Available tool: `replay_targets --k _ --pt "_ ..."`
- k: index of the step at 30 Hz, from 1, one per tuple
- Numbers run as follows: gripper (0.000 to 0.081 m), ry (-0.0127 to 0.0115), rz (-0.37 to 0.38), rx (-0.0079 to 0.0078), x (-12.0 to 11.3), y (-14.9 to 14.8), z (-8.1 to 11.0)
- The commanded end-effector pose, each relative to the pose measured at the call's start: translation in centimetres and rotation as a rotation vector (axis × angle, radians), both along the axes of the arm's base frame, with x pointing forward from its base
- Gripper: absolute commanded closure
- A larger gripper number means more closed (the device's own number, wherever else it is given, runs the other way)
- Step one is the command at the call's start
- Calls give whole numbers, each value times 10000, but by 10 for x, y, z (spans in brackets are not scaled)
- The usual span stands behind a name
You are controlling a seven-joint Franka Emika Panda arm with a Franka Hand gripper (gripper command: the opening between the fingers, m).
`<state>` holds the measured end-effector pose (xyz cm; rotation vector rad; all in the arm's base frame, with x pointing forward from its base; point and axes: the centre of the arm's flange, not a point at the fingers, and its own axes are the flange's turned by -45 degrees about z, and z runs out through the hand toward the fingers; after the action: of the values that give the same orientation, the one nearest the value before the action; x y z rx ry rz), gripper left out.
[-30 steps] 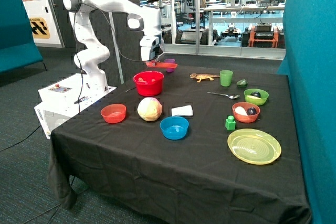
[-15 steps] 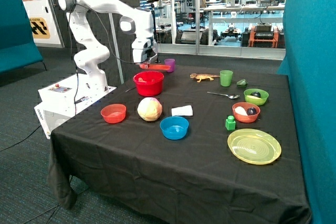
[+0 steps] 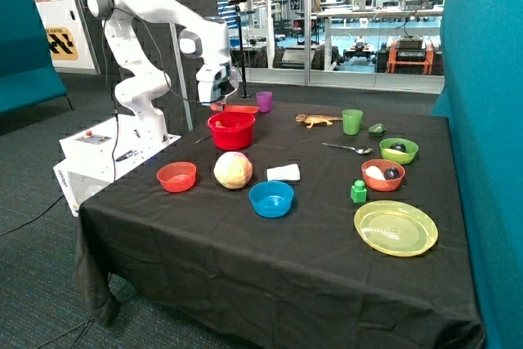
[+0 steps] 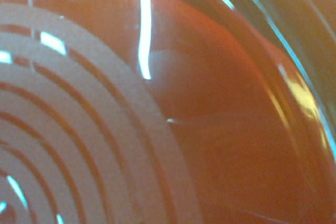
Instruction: Hide the teddy bear in the red bowl
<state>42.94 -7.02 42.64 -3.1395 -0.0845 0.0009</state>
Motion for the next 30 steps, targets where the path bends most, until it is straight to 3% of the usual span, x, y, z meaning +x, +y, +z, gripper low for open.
replay_targets --k 1,22,23,25,28,30 --pt "808 -6 -12 -9 -8 -5 -11" --pt "808 -6 -388 -10 -12 -12 -32" --pt "773 -6 -428 -10 -13 -14 -34" --pt "549 -5 -536 -10 -14 -18 -36" --pt "320 -5 -579 -10 -16 -23 -38" --pt "231 -5 -595 -10 -16 -26 -38"
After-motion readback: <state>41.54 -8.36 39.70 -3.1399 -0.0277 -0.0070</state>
